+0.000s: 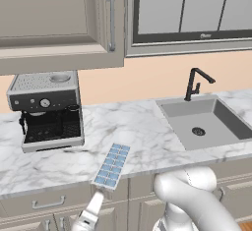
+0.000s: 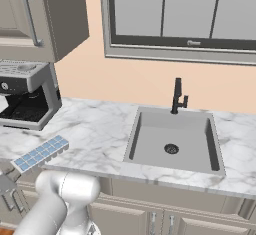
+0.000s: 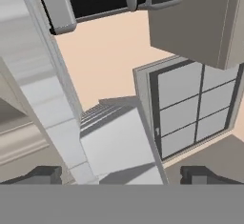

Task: The ice cube tray has been filled with water. Take the tray and place it in the freezer to make ice. Close the freezer door after placing the tray.

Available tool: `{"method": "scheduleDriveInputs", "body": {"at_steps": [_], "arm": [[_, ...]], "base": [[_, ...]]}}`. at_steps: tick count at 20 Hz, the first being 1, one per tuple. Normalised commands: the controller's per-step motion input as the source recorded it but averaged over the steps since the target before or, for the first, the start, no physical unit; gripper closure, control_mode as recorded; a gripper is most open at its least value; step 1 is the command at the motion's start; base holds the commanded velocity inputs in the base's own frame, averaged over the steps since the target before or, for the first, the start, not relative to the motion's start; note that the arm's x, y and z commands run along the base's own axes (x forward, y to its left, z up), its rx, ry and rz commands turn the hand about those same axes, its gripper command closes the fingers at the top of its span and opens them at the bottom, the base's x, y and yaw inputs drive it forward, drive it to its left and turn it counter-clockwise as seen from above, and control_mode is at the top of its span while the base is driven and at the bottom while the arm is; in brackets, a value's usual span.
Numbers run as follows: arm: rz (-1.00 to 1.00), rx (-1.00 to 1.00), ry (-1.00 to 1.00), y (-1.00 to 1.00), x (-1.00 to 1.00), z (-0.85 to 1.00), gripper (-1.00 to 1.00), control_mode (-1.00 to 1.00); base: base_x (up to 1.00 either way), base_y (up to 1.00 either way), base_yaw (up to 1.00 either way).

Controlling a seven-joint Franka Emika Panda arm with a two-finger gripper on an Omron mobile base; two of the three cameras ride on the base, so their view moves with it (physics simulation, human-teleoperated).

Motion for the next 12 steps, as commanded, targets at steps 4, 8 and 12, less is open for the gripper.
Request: {"method": "scheduleDriveInputs", "body": {"at_steps": [4,8,12], "arm": [[0.0,0.0,0.09,0.0,0.13,0.0,-1.0,-1.0],[0.0,0.0,0.07,0.0,0.2,0.0,-1.0,-1.0],[0.0,0.0,0.05,0.0,0.21,0.0,-1.0,-1.0]], "base": [[0.0,0.0,0.0],[0.0,0.0,0.0],[0.0,0.0,0.0]]}}
